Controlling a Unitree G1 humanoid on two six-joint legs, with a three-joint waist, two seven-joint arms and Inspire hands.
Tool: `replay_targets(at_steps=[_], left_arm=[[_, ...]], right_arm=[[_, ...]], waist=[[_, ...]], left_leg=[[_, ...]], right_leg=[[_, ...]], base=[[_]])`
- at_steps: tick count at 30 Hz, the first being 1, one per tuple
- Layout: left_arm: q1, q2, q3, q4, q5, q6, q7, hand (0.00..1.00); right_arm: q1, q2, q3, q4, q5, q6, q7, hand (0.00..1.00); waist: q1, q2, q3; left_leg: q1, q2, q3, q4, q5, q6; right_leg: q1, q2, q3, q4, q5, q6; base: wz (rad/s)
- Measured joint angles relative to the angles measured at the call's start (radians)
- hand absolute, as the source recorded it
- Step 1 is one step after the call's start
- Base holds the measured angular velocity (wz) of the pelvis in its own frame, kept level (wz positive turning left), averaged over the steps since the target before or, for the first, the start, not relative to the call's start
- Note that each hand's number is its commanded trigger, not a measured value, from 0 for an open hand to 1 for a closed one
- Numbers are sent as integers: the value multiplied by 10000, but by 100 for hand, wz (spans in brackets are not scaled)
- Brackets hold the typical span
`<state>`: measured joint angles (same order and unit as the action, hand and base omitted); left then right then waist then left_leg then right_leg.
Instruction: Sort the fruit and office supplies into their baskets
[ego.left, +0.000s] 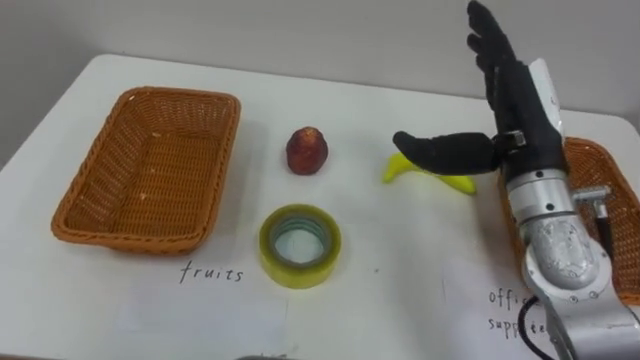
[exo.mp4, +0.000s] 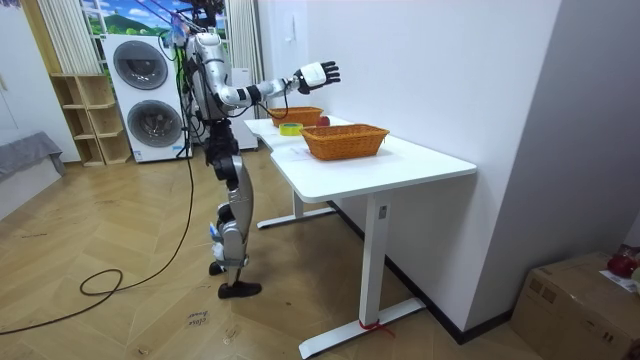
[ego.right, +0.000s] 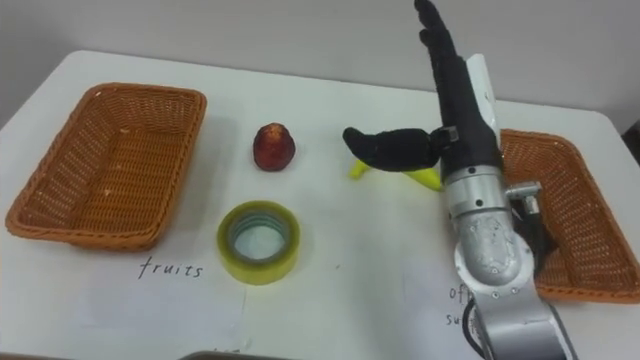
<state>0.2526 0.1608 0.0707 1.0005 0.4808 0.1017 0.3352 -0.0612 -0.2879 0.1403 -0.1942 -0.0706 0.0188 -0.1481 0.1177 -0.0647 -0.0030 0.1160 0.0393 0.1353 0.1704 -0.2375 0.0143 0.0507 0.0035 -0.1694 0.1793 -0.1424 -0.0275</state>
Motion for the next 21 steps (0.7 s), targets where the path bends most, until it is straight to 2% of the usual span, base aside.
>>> replay_targets(at_steps=[2,7,10,14,18,21], left_arm=[[23,1,-10,-11,0,3,169,0],[2,-85,-367,-7,1,-10,401,0],[-45,-118,-433,-7,6,-77,558,0],[-167,-127,-530,2,22,-99,728,0],[-186,-130,-531,12,22,-146,777,0],[-207,-129,-535,13,20,-147,777,0]], right_arm=[[0,282,119,305,-221,2,7,0],[0,591,534,849,-489,-50,332,0],[5,622,807,1046,-477,-52,463,0],[5,690,890,1087,-340,-55,625,0],[5,705,1224,1086,-336,-55,829,0],[5,803,1370,1114,-312,-55,985,0]], waist=[[-8,-45,-26],[1,-91,-31],[11,-88,-29],[214,-85,-22],[290,-111,37],[369,-157,132]], left_leg=[[-32,-1,28,0,8,-2],[-96,2,21,-5,12,-8],[-192,3,0,-54,11,-7],[-252,1,-11,-23,20,-14],[-251,0,-10,-27,22,-12],[-263,-2,-10,-31,24,-10]], right_leg=[[2,-5,-20,-84,2,3],[-8,-5,-51,-84,13,5],[-73,-2,-72,-78,21,4],[-151,7,-73,-87,27,3],[-151,3,-74,-116,26,3],[-168,-4,-80,-123,27,5]], base=[[0],[0],[1],[0],[0],[0]])
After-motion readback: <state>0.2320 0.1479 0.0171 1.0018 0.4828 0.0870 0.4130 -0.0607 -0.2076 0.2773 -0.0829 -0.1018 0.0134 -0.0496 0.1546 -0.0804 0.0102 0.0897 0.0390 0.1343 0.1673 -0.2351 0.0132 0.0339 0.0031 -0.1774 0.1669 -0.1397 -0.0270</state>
